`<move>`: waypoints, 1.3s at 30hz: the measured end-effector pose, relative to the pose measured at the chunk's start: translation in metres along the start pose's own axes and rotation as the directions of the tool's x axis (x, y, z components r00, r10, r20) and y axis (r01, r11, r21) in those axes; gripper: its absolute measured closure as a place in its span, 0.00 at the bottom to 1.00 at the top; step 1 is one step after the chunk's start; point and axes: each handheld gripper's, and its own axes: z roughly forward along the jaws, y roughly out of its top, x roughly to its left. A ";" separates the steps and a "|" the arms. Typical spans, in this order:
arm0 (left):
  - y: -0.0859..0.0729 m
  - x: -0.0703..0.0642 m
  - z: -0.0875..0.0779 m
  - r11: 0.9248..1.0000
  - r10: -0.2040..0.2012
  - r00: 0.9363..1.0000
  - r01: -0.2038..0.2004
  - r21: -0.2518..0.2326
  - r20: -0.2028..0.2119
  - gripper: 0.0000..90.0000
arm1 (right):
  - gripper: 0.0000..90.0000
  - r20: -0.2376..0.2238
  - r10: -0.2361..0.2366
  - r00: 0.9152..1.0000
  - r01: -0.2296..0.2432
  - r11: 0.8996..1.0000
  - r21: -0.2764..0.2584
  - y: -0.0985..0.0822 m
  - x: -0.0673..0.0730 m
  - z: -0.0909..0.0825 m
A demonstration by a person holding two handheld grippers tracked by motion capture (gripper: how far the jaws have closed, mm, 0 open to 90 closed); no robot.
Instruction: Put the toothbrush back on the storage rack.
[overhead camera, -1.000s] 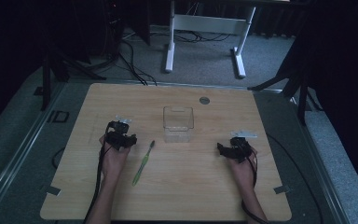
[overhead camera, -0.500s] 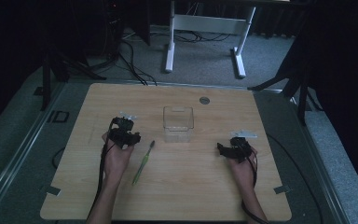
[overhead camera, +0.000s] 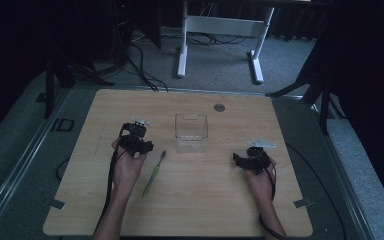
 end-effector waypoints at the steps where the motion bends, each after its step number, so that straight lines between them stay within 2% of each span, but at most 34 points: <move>1: 0.000 0.000 0.000 1.000 -0.002 1.000 0.002 0.003 0.001 0.61 | 0.30 0.000 0.000 1.000 0.000 1.000 0.000 0.000 0.000 0.000; 19: 0.000 -0.008 0.003 0.998 0.012 0.999 -0.014 0.068 0.035 0.60 | 0.30 -0.001 0.001 1.000 -0.001 1.000 0.000 0.000 0.000 0.000; 39: -0.002 -0.022 0.006 0.987 0.050 0.996 -0.060 0.147 0.069 0.61 | 0.30 -0.003 0.005 1.000 -0.005 1.000 -0.001 0.000 0.000 0.000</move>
